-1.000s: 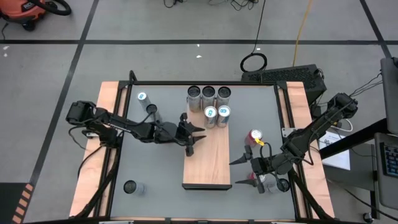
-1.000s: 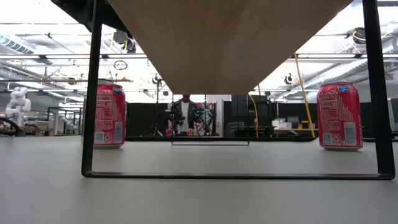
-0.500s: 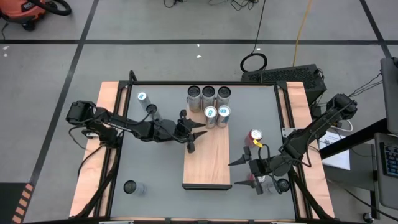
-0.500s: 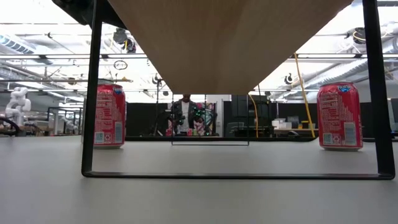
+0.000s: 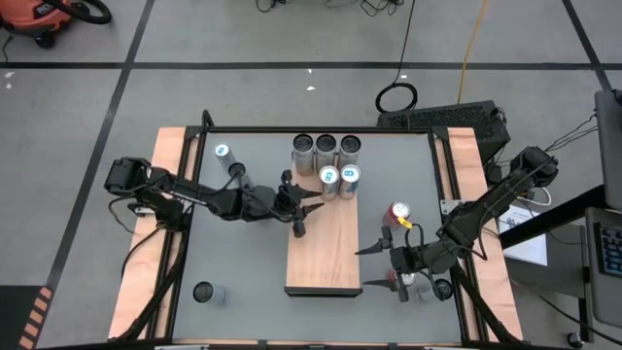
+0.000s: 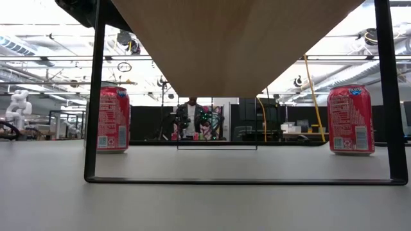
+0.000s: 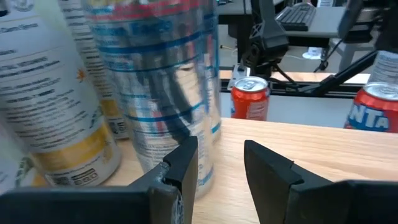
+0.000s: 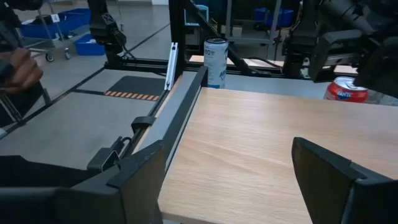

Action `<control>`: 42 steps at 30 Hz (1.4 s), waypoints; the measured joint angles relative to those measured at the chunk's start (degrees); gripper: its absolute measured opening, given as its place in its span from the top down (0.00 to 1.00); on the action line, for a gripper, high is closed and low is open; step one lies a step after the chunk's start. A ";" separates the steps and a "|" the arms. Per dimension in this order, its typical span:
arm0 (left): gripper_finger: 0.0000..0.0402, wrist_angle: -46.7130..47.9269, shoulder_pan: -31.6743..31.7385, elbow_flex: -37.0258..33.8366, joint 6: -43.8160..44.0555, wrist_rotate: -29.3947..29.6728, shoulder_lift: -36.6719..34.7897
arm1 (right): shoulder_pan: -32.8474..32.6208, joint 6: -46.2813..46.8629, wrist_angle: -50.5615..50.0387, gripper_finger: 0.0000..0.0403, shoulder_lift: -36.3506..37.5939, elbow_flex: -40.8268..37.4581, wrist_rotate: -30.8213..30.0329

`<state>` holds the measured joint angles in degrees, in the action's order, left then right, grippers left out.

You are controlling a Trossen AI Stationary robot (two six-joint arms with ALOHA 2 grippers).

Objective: Place canned beverage on shelf
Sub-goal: Put the right blue soda can on the shelf aligned with the other blue soda can, then put the blue soda can on the shelf aligned with the other blue soda cans

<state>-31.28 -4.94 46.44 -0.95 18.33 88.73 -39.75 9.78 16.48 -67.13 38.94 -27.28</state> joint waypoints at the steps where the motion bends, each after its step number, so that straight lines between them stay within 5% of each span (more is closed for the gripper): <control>1: 0.69 0.04 0.16 0.00 0.00 0.02 0.00 | 0.00 0.01 0.02 0.28 0.00 0.00 0.01; 16: 0.69 3.47 -2.74 0.00 0.55 0.55 -1.34 | 0.00 0.01 -0.02 0.28 0.00 0.00 0.04; 29: 0.69 33.06 -10.28 0.02 10.33 18.93 -24.20 | 0.00 -11.68 2.20 0.28 0.02 0.00 0.04; 33: 0.69 43.55 -7.27 0.02 16.90 26.30 -30.29 | 0.00 -18.41 5.22 0.28 0.02 0.00 0.04; 42: 0.69 60.07 9.55 0.02 24.33 21.80 -36.58 | 1.37 -23.34 8.52 0.28 0.93 0.00 -0.25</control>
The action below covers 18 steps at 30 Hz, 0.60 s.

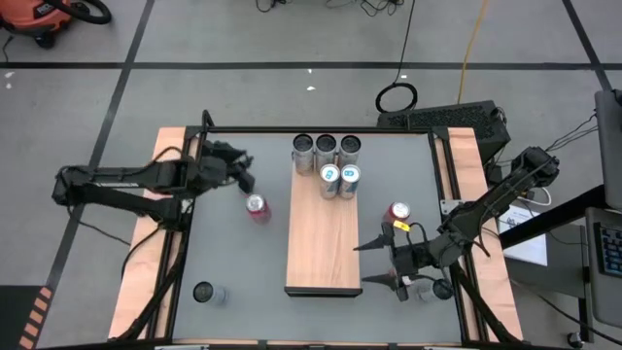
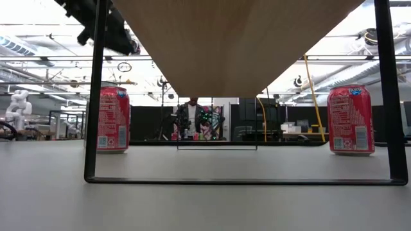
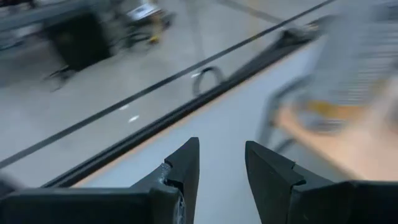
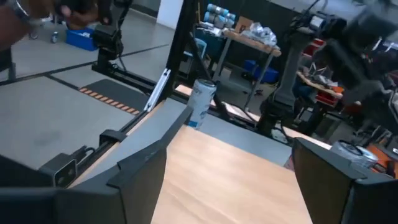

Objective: Place canned beverage on shelf
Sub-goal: Put the blue soda can on the shelf aligned with the other blue soda cans

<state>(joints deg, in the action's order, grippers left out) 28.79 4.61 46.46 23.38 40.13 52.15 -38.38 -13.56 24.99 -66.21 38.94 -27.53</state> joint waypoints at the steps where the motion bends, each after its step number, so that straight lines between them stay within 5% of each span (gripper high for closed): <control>1: 0.69 0.58 2.02 0.00 -0.58 -0.08 -0.12 | 0.07 0.00 0.03 0.28 0.32 0.00 -0.56; 6: 0.69 0.05 4.68 0.14 -5.87 -5.55 -0.11 | 0.05 1.20 -2.63 0.28 3.20 0.00 -7.00; 11: 0.69 1.94 6.51 0.58 -1.55 -2.56 0.19 | 0.05 2.54 -5.67 0.28 5.86 0.00 -7.19; 18: 0.61 16.08 19.95 2.99 1.81 -3.73 0.51 | 0.26 2.48 -6.80 0.28 6.72 0.02 -7.17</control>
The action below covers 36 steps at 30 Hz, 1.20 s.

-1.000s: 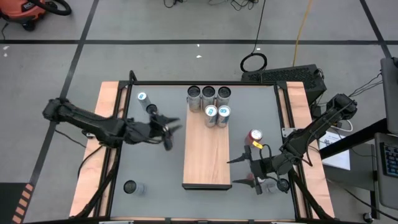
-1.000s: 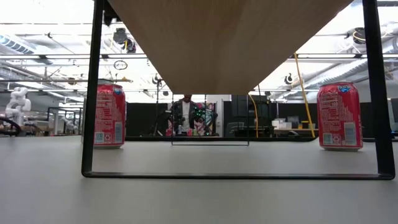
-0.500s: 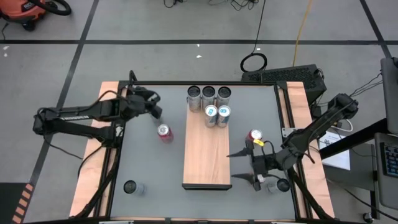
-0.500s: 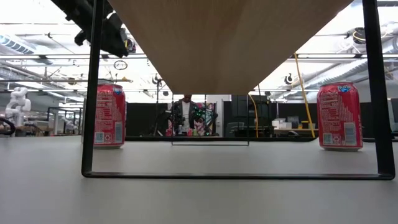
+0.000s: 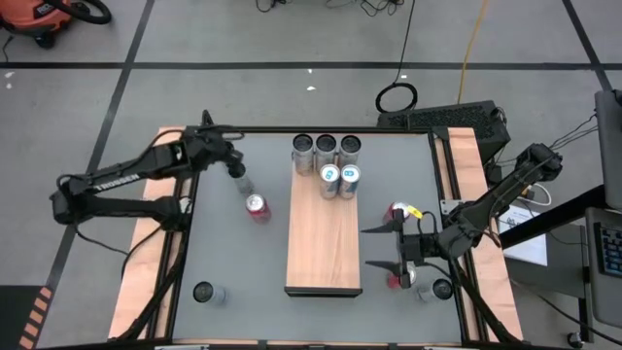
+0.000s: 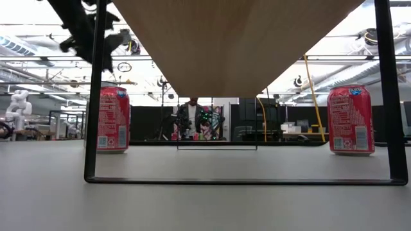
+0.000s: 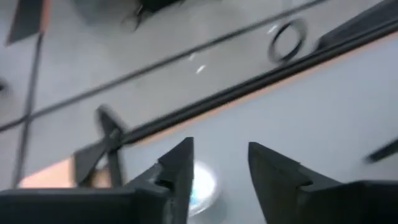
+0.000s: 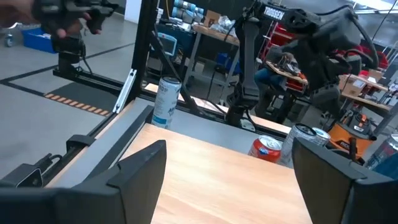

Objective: Place canned beverage on shelf
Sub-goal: Put the blue soda can on the shelf aligned with the other blue soda cans

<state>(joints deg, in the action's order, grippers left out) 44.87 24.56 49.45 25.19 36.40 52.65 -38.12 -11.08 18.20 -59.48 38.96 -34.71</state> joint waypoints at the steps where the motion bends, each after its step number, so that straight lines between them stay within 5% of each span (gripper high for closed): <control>1: 0.57 1.53 1.84 -0.02 0.02 -0.33 0.26 | 0.02 0.30 -0.22 0.28 0.00 0.00 0.01; 7: 0.30 4.71 10.46 -0.13 -0.39 -5.70 3.75 | 0.03 2.04 -0.92 0.28 0.00 0.00 0.01; 14: 0.07 3.04 13.55 -0.13 -2.06 -12.40 8.98 | 0.03 3.11 -0.94 0.28 0.00 0.00 0.03; 26: 0.04 2.01 17.26 0.09 -1.97 -12.31 15.62 | 0.05 3.99 -0.96 0.28 -0.02 0.00 0.23; 36: 0.04 1.95 18.57 0.00 -2.56 -17.86 16.12 | 0.05 4.01 -0.98 0.28 -0.02 0.02 0.25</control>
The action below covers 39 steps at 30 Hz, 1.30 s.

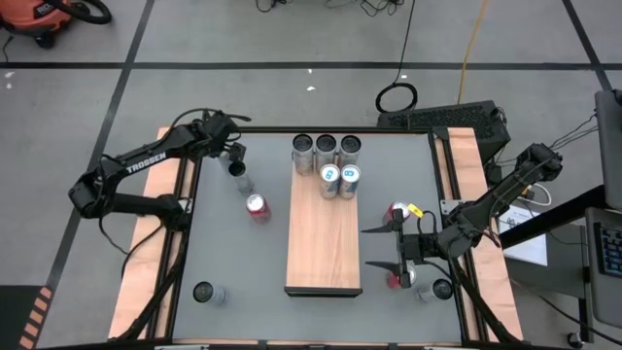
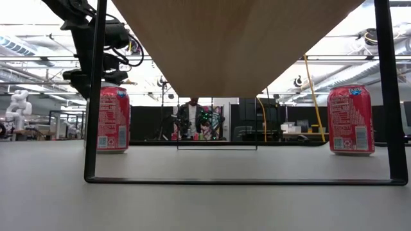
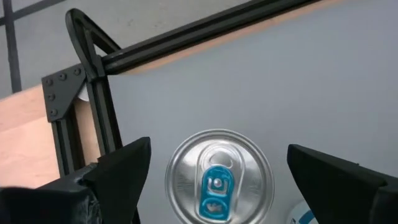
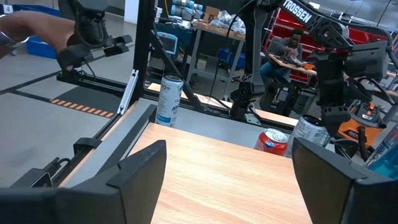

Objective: Place canned beverage on shelf
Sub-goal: Put the blue soda can on the shelf aligned with the other blue soda cans

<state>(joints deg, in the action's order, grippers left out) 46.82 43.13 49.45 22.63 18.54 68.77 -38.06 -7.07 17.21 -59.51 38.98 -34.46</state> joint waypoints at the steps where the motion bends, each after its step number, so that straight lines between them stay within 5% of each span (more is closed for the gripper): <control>1: 0.04 0.03 -0.02 -0.01 0.16 -0.01 0.00 | 0.00 -0.02 0.00 0.28 0.00 0.00 0.00; 39: 0.14 5.55 3.78 3.72 -0.48 -2.97 4.70 | 0.00 -0.02 -0.39 0.28 -0.04 0.02 0.02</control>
<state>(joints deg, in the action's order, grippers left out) 52.37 46.92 53.17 22.15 15.57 73.47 -38.06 -7.09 16.82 -59.55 39.00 -34.44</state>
